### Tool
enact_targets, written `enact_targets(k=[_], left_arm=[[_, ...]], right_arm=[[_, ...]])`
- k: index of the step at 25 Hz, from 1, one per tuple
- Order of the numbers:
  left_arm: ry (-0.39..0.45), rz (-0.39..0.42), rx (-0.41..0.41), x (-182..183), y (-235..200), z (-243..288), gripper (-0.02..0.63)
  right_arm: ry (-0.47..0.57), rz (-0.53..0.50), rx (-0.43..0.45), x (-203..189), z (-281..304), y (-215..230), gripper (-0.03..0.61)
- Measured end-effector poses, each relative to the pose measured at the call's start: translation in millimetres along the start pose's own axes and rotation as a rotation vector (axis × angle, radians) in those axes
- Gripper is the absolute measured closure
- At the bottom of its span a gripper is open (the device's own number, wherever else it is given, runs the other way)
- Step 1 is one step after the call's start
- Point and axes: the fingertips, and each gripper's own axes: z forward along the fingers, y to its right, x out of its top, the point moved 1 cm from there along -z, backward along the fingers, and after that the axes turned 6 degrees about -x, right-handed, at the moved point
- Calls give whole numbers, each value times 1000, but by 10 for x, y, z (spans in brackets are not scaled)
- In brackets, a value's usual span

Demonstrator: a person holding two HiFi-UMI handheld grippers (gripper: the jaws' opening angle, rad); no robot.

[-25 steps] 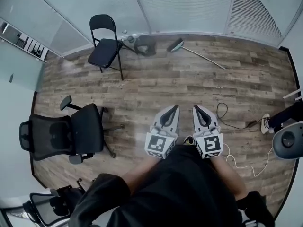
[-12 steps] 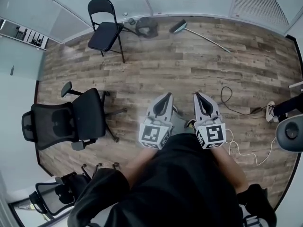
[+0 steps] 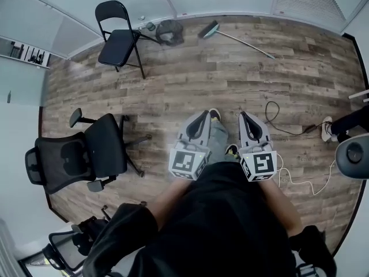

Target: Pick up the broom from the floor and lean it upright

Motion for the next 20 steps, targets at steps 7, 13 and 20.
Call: enact_targets(k=[7,13,20], left_arm=[[-24,-17,-27,18,-381,485,594],[-20,-26,-39,140,-936,1006,594],[9,-29,-46,420,-1598,1414,594]], right_arm=[[-29,6,-32,-8,538,182,565],[-46,-6,-55,63,1267,345,565],[-29,-42,-55,359,2066,347,565]])
